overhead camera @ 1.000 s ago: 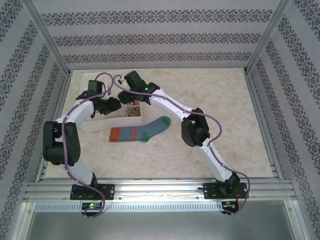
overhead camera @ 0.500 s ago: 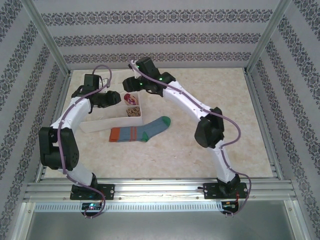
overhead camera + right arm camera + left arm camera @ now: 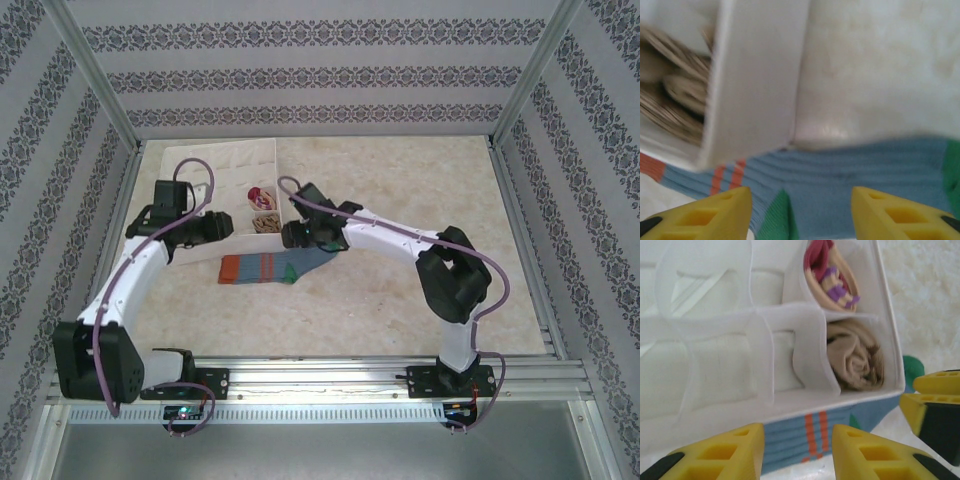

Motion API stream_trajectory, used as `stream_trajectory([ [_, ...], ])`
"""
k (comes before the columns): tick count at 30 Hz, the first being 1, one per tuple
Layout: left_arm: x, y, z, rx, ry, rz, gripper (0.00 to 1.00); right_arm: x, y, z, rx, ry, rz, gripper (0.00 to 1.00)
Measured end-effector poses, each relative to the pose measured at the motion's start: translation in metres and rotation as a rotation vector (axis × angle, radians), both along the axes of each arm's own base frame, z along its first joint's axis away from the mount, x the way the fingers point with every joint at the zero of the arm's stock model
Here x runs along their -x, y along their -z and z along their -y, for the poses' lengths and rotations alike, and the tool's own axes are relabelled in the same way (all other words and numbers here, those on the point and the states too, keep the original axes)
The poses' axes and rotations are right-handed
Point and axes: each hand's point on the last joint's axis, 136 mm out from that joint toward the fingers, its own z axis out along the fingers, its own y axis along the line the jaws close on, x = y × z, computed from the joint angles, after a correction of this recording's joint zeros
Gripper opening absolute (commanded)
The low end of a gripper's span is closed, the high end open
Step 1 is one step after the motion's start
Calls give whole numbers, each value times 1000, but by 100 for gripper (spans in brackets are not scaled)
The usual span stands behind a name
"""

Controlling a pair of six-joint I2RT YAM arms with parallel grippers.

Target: Roll the socks

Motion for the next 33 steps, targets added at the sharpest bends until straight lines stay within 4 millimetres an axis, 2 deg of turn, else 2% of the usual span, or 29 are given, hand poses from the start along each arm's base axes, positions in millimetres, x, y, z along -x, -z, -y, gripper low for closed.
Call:
stream_trajectory([
  [3, 20, 8, 2, -4, 8, -8, 40, 11, 16, -2, 1, 17, -22, 51],
  [5, 28, 14, 2, -8, 7, -20, 40, 10, 23, -6, -11, 33, -22, 49],
  [8, 36, 21, 0, -14, 3, -39, 40, -1, 42, -6, -9, 74, -33, 47],
  [11, 38, 23, -1, -19, -1, -45, 40, -8, 64, 5, 6, 131, -73, 47],
  [14, 39, 20, -2, -23, -4, -34, 40, -20, 64, 18, -39, 192, -81, 47],
  [18, 41, 22, -2, -24, -5, -37, 40, -39, 65, 54, -80, 276, -105, 49],
  [21, 44, 29, -1, -19, -4, -59, 40, -61, 63, 88, -57, 312, -101, 51],
  [24, 44, 35, -1, -17, -3, -81, 40, -80, 55, 119, 5, 318, -87, 49],
  [26, 44, 37, -1, -19, -4, -87, 40, -89, 46, 133, 58, 305, -54, 47],
  [28, 44, 38, -2, -22, -6, -88, 41, -92, 36, 131, 102, 265, -8, 46],
  [30, 44, 39, -3, -27, -14, -86, 41, -84, 26, 117, 146, 201, 40, 45],
  [33, 42, 41, -5, -37, -24, -83, 41, -57, 12, 79, 201, 72, 112, 42],
])
